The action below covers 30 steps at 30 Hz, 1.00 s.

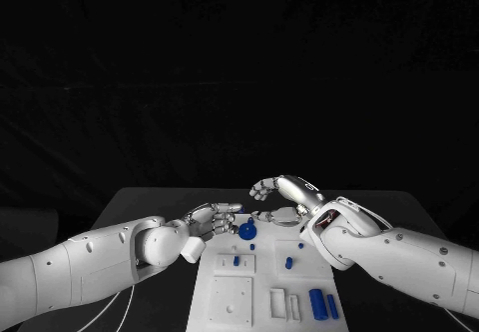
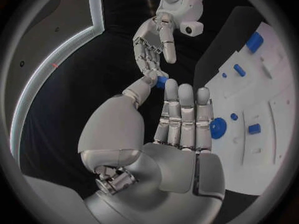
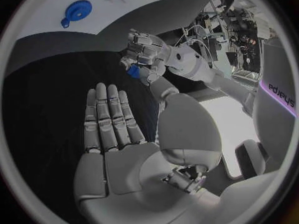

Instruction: Assemble the parts on the task board

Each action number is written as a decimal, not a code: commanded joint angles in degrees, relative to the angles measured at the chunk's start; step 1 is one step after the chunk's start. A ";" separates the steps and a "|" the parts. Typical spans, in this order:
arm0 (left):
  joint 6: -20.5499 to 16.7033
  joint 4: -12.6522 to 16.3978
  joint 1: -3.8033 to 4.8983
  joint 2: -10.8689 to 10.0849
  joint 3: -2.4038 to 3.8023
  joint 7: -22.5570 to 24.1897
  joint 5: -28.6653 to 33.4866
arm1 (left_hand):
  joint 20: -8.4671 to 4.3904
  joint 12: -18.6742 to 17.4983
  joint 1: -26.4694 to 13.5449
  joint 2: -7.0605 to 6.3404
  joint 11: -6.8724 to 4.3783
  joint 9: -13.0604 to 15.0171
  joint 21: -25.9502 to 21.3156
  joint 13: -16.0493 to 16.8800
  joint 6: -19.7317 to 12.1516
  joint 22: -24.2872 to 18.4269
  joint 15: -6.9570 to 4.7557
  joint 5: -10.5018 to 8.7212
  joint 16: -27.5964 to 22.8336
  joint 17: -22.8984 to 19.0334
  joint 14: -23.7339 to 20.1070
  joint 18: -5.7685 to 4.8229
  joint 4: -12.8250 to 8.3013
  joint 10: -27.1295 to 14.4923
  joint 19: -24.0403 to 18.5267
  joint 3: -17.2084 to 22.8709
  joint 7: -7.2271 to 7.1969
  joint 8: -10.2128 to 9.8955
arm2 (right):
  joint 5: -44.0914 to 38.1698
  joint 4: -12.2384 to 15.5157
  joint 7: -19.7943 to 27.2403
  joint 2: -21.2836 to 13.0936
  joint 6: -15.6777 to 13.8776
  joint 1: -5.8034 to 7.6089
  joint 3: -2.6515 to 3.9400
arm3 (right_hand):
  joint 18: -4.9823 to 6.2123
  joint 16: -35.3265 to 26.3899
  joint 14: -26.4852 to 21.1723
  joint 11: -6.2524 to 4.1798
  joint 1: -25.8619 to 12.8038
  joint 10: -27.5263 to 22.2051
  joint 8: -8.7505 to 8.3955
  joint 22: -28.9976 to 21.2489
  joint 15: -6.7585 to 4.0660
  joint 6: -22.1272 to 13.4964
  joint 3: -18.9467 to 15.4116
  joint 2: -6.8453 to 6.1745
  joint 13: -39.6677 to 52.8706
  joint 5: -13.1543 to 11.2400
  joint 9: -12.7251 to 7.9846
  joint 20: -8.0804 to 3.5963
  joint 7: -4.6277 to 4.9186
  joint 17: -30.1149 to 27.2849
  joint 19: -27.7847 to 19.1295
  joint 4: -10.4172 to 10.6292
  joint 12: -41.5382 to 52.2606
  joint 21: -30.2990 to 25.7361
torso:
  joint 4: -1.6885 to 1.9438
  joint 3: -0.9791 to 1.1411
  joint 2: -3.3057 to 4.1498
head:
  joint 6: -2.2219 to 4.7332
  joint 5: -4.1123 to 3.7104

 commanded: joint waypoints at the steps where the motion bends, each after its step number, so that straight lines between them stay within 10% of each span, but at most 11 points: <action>1: 2.46 0.02 -0.06 0.12 0.20 1.63 1.35 | -4.35 0.32 -0.29 0.51 0.09 0.06 -0.29 0.09 -0.20 0.80 -0.01 0.40 -0.04 0.06 -0.33 -0.44 -0.51 -0.50 -0.25 -0.05 0.31 -0.16 | -0.83 -0.70 -0.95 0.72 -2.10 -0.07 0.01 | -0.25 -0.07 -0.30 0.10 0.14 0.38 0.36 0.12 0.06 0.42 0.30 -0.35 -0.02 -0.38 -0.10 -0.02 0.01 -0.05 -0.41 0.06 -0.26 -0.23 | 0.04 0.06 0.01 | 0.19 -0.09; 30: 4.36 -1.16 -0.14 0.55 0.71 1.41 0.26 | -4.35 0.70 -1.45 1.44 0.06 0.17 -0.41 0.19 -0.07 0.95 -0.05 0.42 0.20 0.20 -0.41 -0.44 -1.80 -0.67 -0.15 -0.13 0.27 -0.22 | 1.71 -2.72 0.77 3.31 -1.82 -1.13 0.00 | 0.19 0.38 0.26 -0.26 -0.52 1.31 1.28 1.02 -0.22 3.01 3.26 1.61 -0.02 -4.42 -0.31 0.15 -1.04 0.06 0.01 0.29 -0.07 -0.27 | -0.02 0.15 0.04 | -0.51 -0.08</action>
